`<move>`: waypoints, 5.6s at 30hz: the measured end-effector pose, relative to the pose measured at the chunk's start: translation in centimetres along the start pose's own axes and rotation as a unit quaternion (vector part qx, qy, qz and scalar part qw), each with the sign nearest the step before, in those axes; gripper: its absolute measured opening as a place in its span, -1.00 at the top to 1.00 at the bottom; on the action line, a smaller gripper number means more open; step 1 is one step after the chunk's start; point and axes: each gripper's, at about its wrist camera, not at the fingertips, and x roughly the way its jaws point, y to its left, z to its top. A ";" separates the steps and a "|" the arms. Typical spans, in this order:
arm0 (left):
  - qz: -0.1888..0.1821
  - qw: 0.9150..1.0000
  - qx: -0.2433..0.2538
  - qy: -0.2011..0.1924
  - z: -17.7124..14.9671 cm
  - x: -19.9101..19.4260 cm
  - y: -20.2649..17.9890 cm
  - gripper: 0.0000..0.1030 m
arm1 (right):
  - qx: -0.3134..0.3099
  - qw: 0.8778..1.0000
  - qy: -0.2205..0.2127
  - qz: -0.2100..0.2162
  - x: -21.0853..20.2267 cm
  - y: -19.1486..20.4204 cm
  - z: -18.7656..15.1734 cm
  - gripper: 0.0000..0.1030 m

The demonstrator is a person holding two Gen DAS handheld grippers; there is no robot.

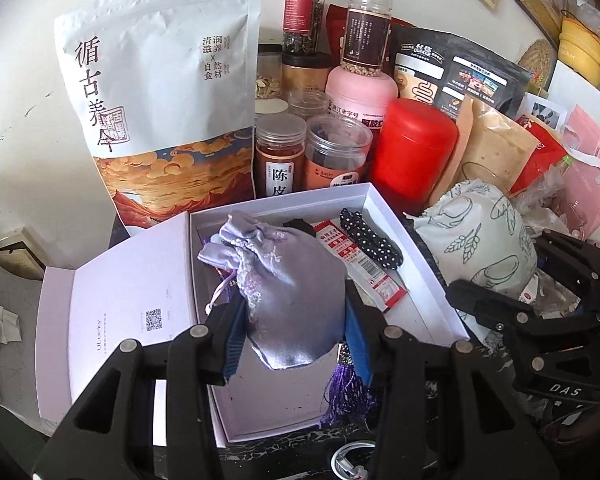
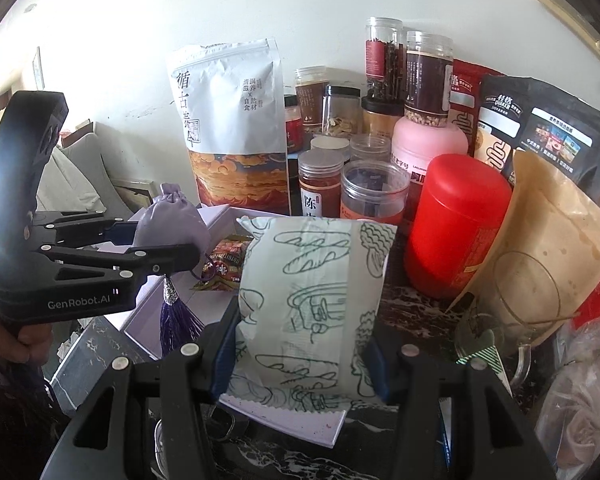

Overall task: Organize objects
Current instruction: 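Carry the pouch and white packet with both tools over the white box, then lower the pouch and white packet into the box and open both tools, then raise both open tools above the white box, then withdraw both open tools back from the white box, then reach the left tool to the white cable while the right tool reaches the dark square cup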

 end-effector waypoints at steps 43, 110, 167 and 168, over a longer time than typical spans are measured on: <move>0.000 0.997 0.024 0.080 2.7 13.1 2.4 0.19 | 0.004 0.996 0.090 0.005 12.8 -1.0 0.7 -0.06; 0.053 0.998 0.019 -0.023 2.4 -8.8 -2.8 -0.06 | -0.036 0.997 -0.013 -0.063 -7.0 2.3 1.0 -0.27; 0.024 0.999 -0.013 0.017 -19.1 -13.1 -8.0 -0.12 | 0.020 0.997 0.067 -0.029 -9.9 4.1 -17.4 -0.27; 0.019 1.000 -0.011 0.019 -19.2 -12.7 -8.1 -0.12 | 0.023 0.997 0.071 -0.031 -9.7 3.8 -17.6 -0.27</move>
